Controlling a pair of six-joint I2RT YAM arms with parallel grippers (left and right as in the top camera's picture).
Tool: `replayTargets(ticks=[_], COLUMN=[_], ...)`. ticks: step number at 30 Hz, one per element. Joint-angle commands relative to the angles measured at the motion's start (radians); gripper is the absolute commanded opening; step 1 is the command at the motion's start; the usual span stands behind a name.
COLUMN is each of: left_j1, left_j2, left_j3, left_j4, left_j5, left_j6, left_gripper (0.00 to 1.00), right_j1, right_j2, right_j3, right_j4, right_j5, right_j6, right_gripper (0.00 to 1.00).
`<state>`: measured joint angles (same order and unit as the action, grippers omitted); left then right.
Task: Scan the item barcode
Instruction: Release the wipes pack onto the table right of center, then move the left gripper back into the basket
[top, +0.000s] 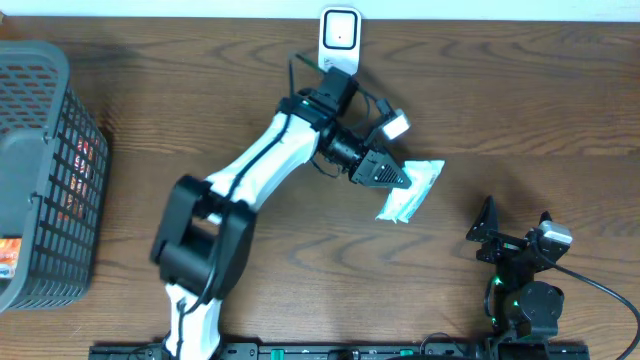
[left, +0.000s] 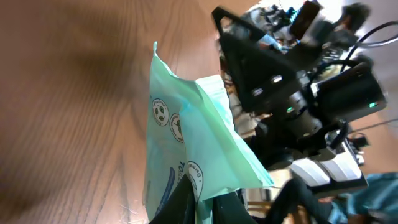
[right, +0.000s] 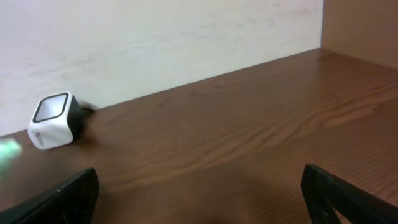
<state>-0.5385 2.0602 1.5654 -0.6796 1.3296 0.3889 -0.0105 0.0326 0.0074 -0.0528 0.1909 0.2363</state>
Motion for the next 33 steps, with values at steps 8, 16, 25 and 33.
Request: replayTargets(ticks=[8,16,25,33], left_j1=[0.005,0.003,0.004,0.005], left_j2=[0.192,0.19,0.132,-0.194], left_j3=[0.009,0.009,0.046,0.083], left_j4=[-0.008,-0.018,-0.012,-0.012], left_j5=[-0.042,-0.242,-0.555,-0.801], left_j6=[0.089,0.039,-0.074,-0.117], left_gripper=[0.07,0.43,0.64,0.72], right_j1=[0.006,0.006,0.006,0.006], right_j2=[0.0,0.0,0.0,0.0], right_j3=[-0.002,-0.002,-0.002,-0.002], right_j4=[-0.003,-0.003,-0.003,-0.003], right_j5=[0.002,0.002,0.002,0.002], right_j6=[-0.01,-0.01,-0.01,-0.01], right_gripper=[0.99,0.99,0.99,0.99])
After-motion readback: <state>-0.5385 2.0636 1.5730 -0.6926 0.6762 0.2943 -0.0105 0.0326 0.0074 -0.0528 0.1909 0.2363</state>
